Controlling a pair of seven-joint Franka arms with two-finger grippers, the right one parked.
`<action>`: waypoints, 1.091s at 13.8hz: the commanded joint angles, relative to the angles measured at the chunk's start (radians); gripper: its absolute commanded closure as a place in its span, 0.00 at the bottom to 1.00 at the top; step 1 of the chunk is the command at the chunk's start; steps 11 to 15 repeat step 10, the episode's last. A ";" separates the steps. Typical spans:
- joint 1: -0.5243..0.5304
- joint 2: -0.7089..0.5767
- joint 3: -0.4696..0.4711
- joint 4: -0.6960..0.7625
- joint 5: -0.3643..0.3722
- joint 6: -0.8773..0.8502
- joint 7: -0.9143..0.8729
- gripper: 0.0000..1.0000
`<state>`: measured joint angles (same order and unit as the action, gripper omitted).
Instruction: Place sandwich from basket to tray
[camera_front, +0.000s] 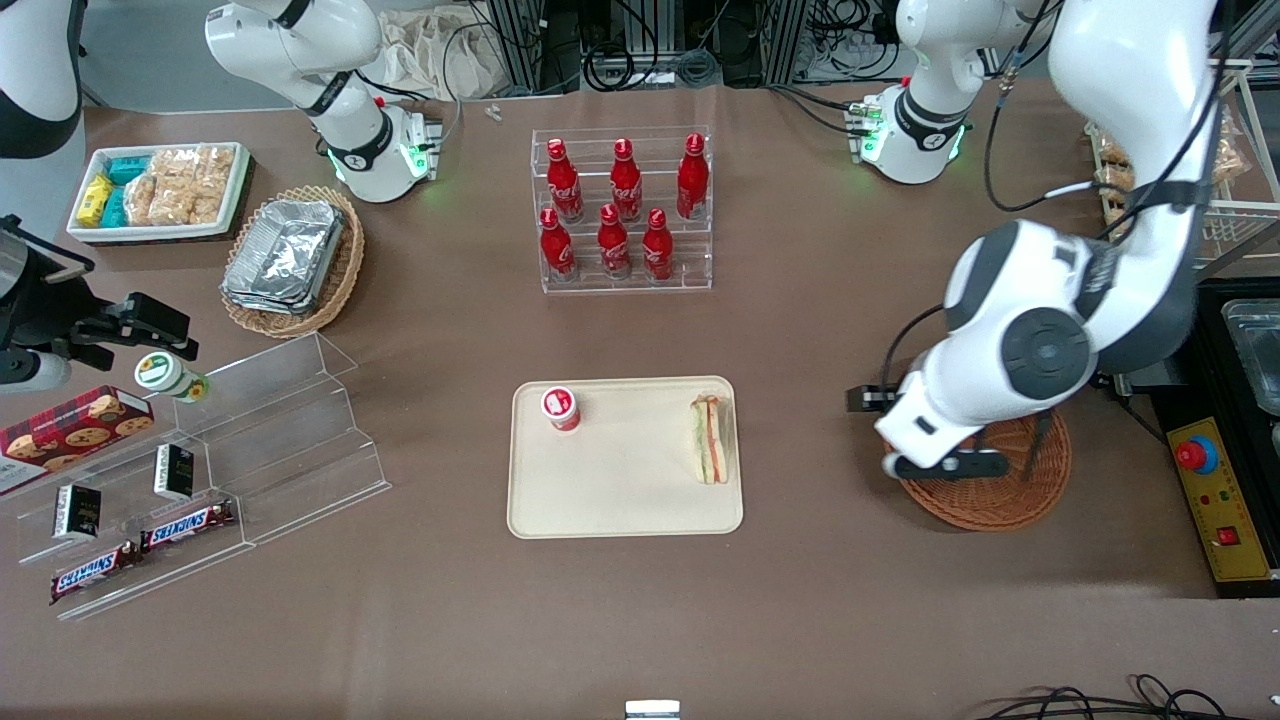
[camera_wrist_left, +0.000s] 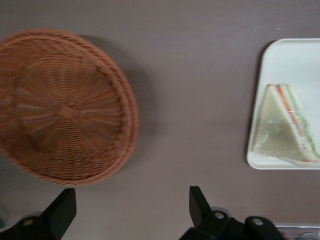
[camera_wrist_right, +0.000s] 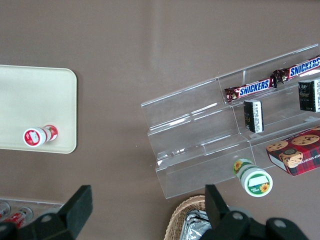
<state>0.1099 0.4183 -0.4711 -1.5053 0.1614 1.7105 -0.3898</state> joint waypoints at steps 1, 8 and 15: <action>0.062 -0.107 -0.006 -0.033 0.033 -0.046 0.063 0.00; 0.212 -0.184 -0.006 0.007 0.033 -0.095 0.177 0.00; 0.240 -0.185 -0.008 0.013 0.026 -0.097 0.186 0.00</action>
